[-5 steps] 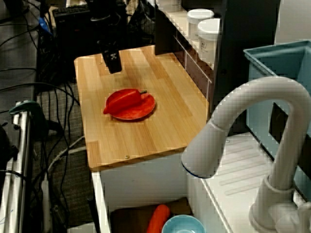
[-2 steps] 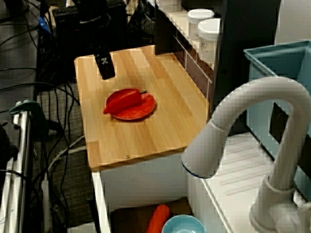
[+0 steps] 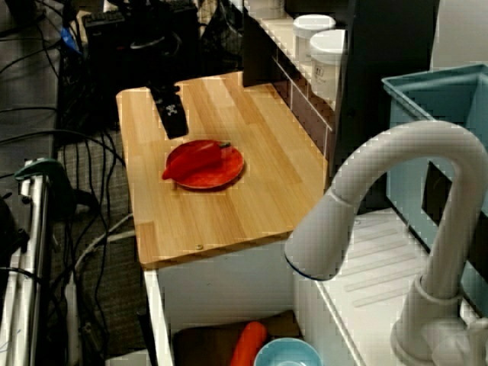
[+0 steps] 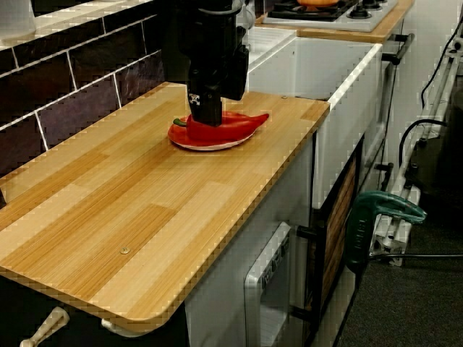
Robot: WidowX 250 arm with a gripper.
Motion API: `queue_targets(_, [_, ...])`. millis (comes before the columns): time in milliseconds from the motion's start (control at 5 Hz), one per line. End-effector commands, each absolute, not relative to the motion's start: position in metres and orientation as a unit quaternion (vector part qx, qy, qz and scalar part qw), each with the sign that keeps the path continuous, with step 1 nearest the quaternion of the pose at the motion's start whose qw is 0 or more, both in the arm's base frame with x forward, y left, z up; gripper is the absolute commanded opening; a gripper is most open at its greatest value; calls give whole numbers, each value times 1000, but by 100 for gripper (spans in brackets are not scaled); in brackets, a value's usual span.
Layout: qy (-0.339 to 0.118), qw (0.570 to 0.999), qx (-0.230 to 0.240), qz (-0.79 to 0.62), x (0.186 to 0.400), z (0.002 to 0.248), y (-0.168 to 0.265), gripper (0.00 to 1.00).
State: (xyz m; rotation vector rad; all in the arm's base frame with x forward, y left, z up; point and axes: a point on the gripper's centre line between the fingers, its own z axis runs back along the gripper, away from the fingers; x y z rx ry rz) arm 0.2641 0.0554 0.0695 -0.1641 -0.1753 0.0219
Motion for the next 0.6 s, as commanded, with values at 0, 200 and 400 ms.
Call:
queue_targets(0, [-100, 992, -73, 23, 290, 59, 33, 100])
queue_targets(200, [-95, 993, -61, 20, 295, 49, 30, 100])
queue_targets(400, [-90, 994, -54, 19, 296, 43, 31, 100])
